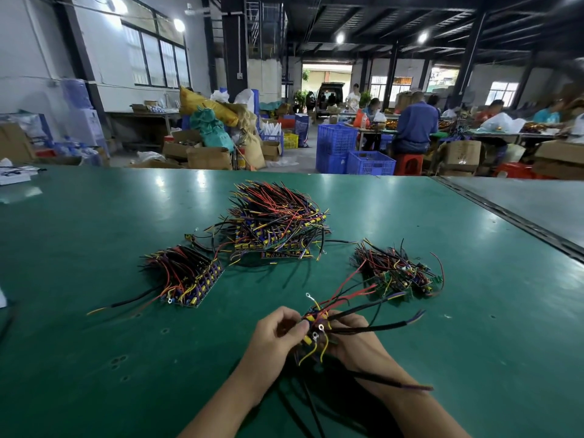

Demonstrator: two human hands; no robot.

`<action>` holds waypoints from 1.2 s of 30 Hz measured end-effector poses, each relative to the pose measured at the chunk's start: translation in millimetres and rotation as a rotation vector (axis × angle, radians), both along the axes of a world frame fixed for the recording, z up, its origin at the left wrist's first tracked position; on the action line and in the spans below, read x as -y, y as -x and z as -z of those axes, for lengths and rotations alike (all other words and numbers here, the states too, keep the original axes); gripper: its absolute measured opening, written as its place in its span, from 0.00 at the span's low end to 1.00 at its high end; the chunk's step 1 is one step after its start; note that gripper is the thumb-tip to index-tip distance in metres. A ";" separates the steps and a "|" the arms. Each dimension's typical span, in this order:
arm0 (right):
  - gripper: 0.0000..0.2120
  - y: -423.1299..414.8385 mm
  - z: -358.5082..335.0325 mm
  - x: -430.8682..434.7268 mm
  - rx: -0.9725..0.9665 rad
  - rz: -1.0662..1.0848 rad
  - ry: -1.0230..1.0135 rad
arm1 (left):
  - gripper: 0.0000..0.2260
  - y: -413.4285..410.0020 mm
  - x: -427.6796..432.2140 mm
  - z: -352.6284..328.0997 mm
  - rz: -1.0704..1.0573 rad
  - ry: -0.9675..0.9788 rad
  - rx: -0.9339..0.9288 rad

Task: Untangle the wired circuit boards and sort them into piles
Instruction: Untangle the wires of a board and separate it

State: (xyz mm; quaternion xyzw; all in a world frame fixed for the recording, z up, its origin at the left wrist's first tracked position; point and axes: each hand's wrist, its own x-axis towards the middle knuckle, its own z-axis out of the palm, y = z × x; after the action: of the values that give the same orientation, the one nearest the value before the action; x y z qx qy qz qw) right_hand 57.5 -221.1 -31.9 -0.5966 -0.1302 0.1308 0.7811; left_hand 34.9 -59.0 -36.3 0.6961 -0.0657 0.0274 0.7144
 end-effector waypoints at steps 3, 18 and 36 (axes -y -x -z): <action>0.06 1.7 0.8 3.0 0.048 -0.021 0.048 | 0.16 4.3 5.0 -0.5 -0.019 -0.178 0.106; 0.16 7.8 -0.8 -5.6 0.172 0.027 0.584 | 0.24 12.0 12.0 -11.9 0.179 0.036 -0.031; 0.21 19.5 -0.8 -16.9 -0.272 0.053 0.006 | 0.34 24.3 2.3 -16.7 0.163 -0.141 0.077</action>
State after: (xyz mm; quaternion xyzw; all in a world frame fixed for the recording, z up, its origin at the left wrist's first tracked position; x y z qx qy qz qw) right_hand 38.0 -204.1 -31.0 -0.5788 -0.0069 0.1901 0.7929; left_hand 10.6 -61.3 -19.6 0.7353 -0.1511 -0.0088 0.6606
